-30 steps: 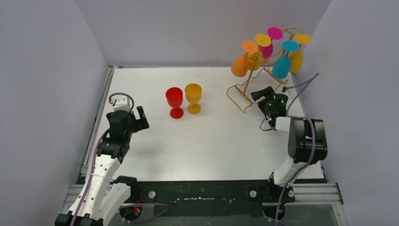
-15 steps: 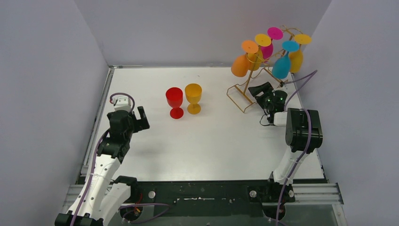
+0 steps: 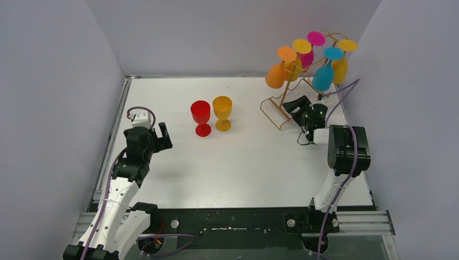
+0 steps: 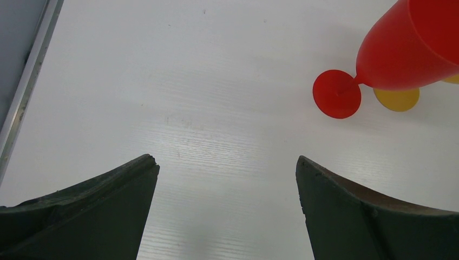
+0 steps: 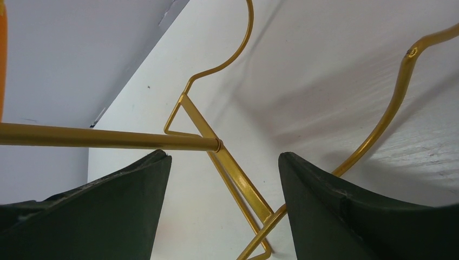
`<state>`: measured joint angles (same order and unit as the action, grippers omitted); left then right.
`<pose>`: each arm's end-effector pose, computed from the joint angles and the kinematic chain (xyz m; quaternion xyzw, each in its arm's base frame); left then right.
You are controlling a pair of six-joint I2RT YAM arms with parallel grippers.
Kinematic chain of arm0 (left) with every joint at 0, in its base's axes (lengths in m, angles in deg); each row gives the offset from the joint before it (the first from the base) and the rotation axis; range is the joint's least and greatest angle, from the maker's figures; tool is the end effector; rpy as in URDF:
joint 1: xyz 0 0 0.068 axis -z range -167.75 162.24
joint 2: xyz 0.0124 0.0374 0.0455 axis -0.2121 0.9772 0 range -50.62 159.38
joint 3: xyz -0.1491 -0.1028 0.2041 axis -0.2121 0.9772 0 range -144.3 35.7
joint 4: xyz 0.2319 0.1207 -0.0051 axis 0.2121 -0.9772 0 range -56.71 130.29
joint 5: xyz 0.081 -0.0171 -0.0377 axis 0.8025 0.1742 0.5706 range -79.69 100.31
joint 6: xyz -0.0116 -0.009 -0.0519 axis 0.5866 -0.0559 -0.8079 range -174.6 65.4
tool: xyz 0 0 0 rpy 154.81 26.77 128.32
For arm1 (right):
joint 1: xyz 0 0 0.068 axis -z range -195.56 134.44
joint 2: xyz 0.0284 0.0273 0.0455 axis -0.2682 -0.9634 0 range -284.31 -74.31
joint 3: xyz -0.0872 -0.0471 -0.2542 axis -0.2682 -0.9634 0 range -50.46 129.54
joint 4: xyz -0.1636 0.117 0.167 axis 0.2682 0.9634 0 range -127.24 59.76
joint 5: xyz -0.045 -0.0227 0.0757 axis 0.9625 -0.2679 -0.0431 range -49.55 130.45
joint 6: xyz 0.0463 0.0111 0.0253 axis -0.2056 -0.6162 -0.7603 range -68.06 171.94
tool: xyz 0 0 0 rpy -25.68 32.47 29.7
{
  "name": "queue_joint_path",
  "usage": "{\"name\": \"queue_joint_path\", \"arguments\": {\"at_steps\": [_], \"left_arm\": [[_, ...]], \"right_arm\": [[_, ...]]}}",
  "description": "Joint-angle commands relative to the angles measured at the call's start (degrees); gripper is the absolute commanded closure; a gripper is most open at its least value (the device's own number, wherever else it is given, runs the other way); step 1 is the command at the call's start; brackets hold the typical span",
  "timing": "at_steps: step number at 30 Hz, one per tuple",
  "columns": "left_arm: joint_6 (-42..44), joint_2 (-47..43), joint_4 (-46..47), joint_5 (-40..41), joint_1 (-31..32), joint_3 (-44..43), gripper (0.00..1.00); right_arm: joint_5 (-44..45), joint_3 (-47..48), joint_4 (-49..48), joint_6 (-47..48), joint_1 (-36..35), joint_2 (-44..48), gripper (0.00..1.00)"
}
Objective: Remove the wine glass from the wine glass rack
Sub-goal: Pick up the wine glass from the wine rack.
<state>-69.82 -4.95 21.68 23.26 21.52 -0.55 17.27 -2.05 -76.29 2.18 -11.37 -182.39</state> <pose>0.1820 -0.0216 0.2704 -0.1021 0.8477 -0.0141 0.5204 0.3774 -0.0135 0.1458 0.2635 0.7697 0.3682 0.4501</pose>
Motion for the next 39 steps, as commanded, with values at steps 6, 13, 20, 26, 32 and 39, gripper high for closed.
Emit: {"name": "queue_joint_path", "arguments": {"at_steps": [6,13,20,26,32,39], "left_arm": [[0.9,-0.1,2.3,-1.1,0.1,-0.3,0.03],[0.9,-0.1,1.9,-1.1,0.1,-0.4,0.03],[0.9,0.1,1.9,-1.3,0.1,-0.4,0.03],[0.8,0.4,1.9,-1.3,0.0,-0.5,0.03],[1.0,1.1,1.6,-1.6,0.1,-0.9,0.03],[1.2,1.3,1.4,-1.7,0.1,-1.1,0.03]], "right_arm": [[0.2,-0.9,0.2,0.2,-3.7,3.2,0.26],[3.0,-1.6,0.2,-1.4,-8.2,3.7,0.26],[3.8,-3.2,-1.3,-3.3,-10.6,5.9,0.27],[4.8,-5.1,-0.3,-2.8,-10.5,10.9,0.26],[3.2,-7.5,-0.1,-2.7,-9.6,16.6,0.25],[5.8,-13.1,6.9,-3.2,-8.8,26.8,0.25]]}}
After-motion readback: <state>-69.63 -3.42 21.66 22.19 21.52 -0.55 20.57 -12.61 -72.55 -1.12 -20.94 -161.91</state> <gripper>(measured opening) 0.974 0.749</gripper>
